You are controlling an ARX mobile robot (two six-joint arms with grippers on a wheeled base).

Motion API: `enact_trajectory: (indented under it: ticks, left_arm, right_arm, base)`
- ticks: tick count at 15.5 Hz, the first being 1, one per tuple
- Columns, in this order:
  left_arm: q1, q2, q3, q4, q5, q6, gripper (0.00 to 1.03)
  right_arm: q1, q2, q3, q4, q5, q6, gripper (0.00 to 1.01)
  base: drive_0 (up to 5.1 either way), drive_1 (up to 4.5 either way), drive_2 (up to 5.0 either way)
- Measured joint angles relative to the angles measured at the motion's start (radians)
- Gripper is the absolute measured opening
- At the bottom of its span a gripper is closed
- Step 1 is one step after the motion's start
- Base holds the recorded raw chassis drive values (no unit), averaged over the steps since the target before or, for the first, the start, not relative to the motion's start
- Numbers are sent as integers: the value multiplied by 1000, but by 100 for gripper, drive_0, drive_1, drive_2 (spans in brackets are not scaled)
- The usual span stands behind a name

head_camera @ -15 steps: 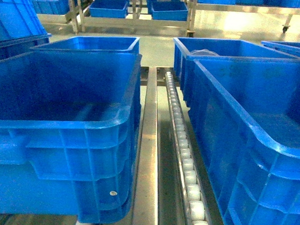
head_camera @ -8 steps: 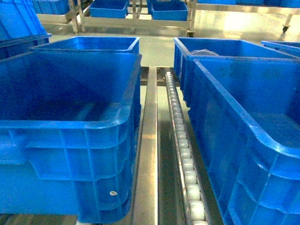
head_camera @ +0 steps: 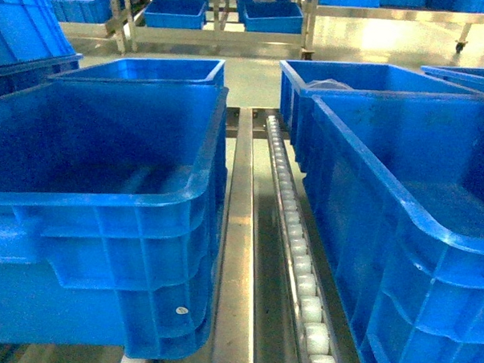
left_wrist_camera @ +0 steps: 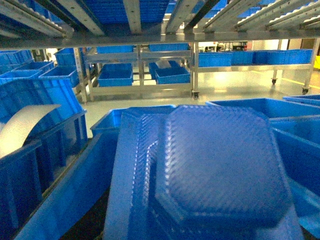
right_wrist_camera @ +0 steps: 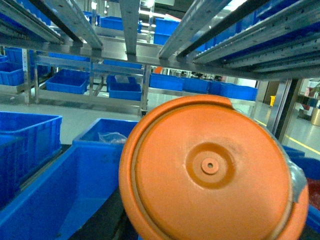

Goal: Sort blue parts and orange caps into right shelf containers

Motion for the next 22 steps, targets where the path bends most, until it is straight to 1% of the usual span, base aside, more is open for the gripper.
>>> enact_trajectory:
  ticks: [1, 2, 3, 4, 5, 6, 7, 8, 9, 10, 11, 12, 13, 14, 15, 16, 19, 20, 21, 22]
  left_arm:
    - [5, 216, 81, 174, 10, 3, 43]
    - [12, 416, 196, 309, 16, 8, 43]
    - [22, 591, 303, 366, 18, 10, 43]
    - [40, 730, 383, 362, 9, 3, 43]
    - [62, 922, 490, 307, -20, -44, 43]
    - [63, 991, 533, 269, -22, -74, 43]
    - [49, 1002, 539, 270, -19, -79, 49]
    - [34, 988, 540, 285, -2, -79, 62]
    - [30, 971, 540, 293, 22, -81, 75]
    - [37, 960, 528, 296, 30, -85, 89]
    - [38, 945, 502, 280, 34, -88, 100]
    - [23, 903, 448, 249, 39, -97, 97]
    - [8, 885, 427, 250, 49, -98, 98]
    - [5, 885, 426, 274, 27, -93, 96]
    - [8, 860, 385, 321, -63, -87, 82]
    - [21, 808, 323, 326, -69, -87, 69]
    - [45, 675, 189, 316, -47, -87, 30]
    - [76, 628, 156, 304, 0, -87, 17]
    - [110, 584, 129, 287, 14, -86, 4]
    - [116, 525, 95, 262, 15, -87, 2]
  right_arm:
    - [-8, 201, 59, 153, -29, 0, 45]
    - [-5, 390, 142, 283, -53, -2, 45]
    - [-6, 563, 237, 347, -76, -2, 45]
    - [-6, 699, 314, 351, -82, 5, 45]
    - [-8, 906, 419, 349, -79, 12, 45]
    - [-14, 1004, 468, 340, -73, 29, 45]
    - [-20, 1046, 492, 336, -77, 40, 47]
    - [-21, 1056, 498, 336, -77, 58, 60]
    - [-19, 1046, 499, 335, -77, 63, 73]
    - [-18, 1041, 499, 334, -78, 65, 88]
    - [-16, 1037, 499, 319, -69, 64, 100]
    - [-4, 1031, 484, 330, -47, 49, 97]
    - [-4, 1031, 480, 326, -47, 37, 98]
    - [-28, 1002, 469, 262, -122, 68, 89]
    - [-42, 946, 397, 276, -153, 113, 74]
    - [-45, 900, 343, 287, -159, 130, 61]
    - [-45, 776, 206, 290, -165, 144, 21]
    - [-45, 734, 171, 283, -166, 144, 8]
    - [-45, 691, 142, 269, -166, 146, 1]
    - [-45, 637, 108, 249, -166, 147, 1]
  base:
    - [0, 0, 0]
    - [0, 0, 0]
    - [0, 0, 0]
    - [0, 0, 0]
    - [0, 0, 0]
    - [0, 0, 0]
    - [0, 0, 0]
    - [0, 0, 0]
    - [0, 0, 0]
    - [0, 0, 0]
    - [0, 0, 0]
    - [0, 0, 0]
    - [0, 0, 0]
    - [0, 0, 0]
    - [0, 0, 0]
    - [0, 0, 0]
    - [0, 0, 0]
    - [0, 0, 0]
    - [0, 0, 0]
    - [0, 0, 0]
